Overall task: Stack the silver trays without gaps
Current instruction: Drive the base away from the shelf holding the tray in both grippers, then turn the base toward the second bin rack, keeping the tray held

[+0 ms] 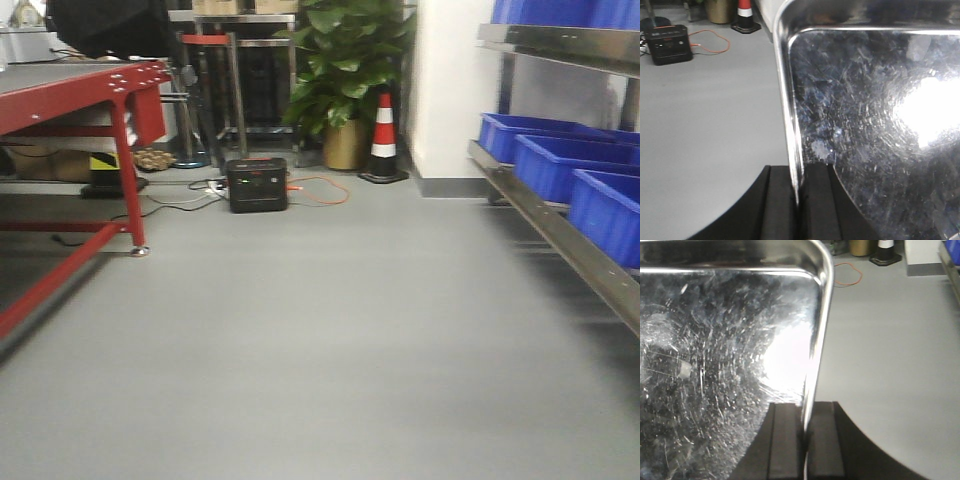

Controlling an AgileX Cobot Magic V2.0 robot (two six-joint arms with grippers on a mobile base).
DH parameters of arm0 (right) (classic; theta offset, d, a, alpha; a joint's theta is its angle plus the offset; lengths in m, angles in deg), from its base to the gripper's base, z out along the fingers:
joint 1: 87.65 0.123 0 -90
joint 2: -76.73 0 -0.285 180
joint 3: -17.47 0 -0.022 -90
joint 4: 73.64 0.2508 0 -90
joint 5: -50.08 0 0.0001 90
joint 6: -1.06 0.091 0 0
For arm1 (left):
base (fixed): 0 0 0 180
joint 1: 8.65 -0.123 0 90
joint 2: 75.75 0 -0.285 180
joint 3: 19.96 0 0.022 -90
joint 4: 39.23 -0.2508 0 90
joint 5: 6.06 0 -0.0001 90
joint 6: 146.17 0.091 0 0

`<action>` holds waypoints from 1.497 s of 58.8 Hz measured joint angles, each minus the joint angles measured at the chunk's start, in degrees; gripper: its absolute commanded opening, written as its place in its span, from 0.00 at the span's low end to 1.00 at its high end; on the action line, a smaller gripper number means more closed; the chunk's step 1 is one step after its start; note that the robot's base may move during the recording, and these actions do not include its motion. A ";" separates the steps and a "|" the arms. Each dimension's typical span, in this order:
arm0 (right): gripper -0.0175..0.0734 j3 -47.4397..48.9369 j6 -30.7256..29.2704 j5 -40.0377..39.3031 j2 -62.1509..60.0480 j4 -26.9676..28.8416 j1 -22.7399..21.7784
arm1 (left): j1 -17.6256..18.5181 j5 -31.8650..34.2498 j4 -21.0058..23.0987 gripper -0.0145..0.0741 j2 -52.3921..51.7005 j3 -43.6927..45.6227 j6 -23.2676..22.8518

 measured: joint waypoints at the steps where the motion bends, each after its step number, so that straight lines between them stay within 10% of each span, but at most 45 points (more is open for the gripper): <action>1: 0.12 0.00 0.00 0.00 0.00 0.00 0.00 | 0.00 0.00 0.00 0.15 0.00 0.00 0.00; 88: 0.12 0.00 0.00 0.00 0.00 0.00 0.00 | 0.00 0.00 0.00 0.15 -0.11 0.00 0.00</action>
